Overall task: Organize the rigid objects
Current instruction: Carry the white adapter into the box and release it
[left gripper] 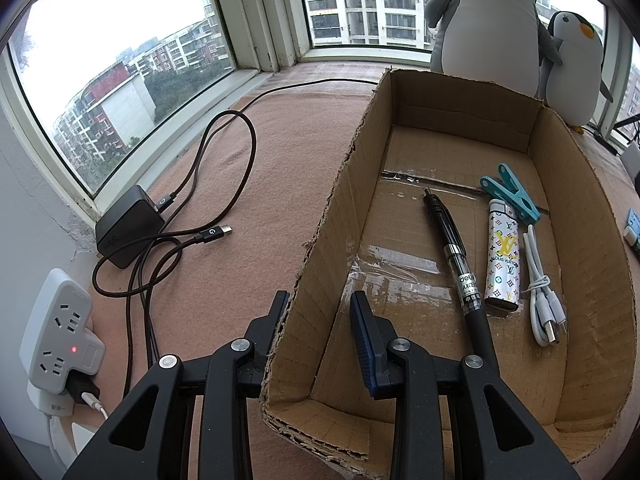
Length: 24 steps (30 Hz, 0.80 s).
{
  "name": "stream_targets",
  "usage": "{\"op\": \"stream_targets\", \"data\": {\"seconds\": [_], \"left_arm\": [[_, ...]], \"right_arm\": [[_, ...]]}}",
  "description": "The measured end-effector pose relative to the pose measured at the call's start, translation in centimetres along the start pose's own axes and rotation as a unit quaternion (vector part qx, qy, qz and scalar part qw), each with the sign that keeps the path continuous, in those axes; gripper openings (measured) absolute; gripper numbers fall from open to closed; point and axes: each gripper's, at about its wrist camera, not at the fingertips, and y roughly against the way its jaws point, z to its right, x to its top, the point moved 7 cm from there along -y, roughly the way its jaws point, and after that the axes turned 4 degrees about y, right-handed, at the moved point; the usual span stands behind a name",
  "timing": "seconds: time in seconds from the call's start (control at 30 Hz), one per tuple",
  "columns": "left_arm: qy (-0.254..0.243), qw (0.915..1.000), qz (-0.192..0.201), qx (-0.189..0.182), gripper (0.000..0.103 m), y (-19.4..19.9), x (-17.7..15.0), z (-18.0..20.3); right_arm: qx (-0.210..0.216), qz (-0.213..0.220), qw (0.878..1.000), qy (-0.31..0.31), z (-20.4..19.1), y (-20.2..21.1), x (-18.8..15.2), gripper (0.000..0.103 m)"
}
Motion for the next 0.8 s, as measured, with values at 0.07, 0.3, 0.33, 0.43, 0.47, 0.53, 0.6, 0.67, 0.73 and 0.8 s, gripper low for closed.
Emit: {"op": "stream_targets", "data": {"seconds": [0.07,0.3,0.33,0.43,0.47,0.53,0.6,0.67,0.73,0.8], "left_arm": [[0.0,1.0,0.0,0.0,0.032,0.0,0.0,0.0],[0.0,1.0,0.0,0.0,0.032,0.0,0.0,0.0],[0.0,1.0,0.0,0.0,0.032,0.0,0.0,0.0],[0.0,1.0,0.0,0.0,0.032,0.0,0.0,0.0],[0.0,1.0,0.0,0.0,0.032,0.0,0.0,0.0],[0.0,1.0,0.0,0.0,0.032,0.0,0.0,0.0],[0.0,1.0,0.0,0.0,0.032,0.0,0.0,0.0],[0.0,1.0,0.0,0.0,0.032,0.0,0.0,0.0],[0.001,1.0,0.0,0.0,0.032,0.0,0.0,0.0],[0.0,1.0,0.0,0.0,0.032,0.0,0.0,-0.1]], "right_arm": [[0.003,0.006,1.0,0.006,-0.9,-0.3,1.0,0.032],[0.003,0.014,0.999,0.03,-3.6,-2.5,4.2,0.032],[-0.001,0.013,0.999,0.034,-3.9,-2.9,4.5,0.032],[-0.005,0.01,0.999,0.038,-4.2,-4.0,5.1,0.032],[-0.007,0.007,0.999,0.038,-4.3,-4.5,5.2,0.032],[-0.008,0.003,0.999,0.037,-4.3,-5.2,5.4,0.032],[-0.007,-0.001,0.999,0.036,-4.4,-5.9,5.7,0.032],[-0.003,-0.003,0.999,0.034,-4.4,-6.4,5.8,0.032],[-0.005,-0.006,0.999,0.035,-4.6,-6.9,5.9,0.032],[-0.008,-0.009,0.999,0.039,-4.8,-7.3,6.0,0.032]]}}
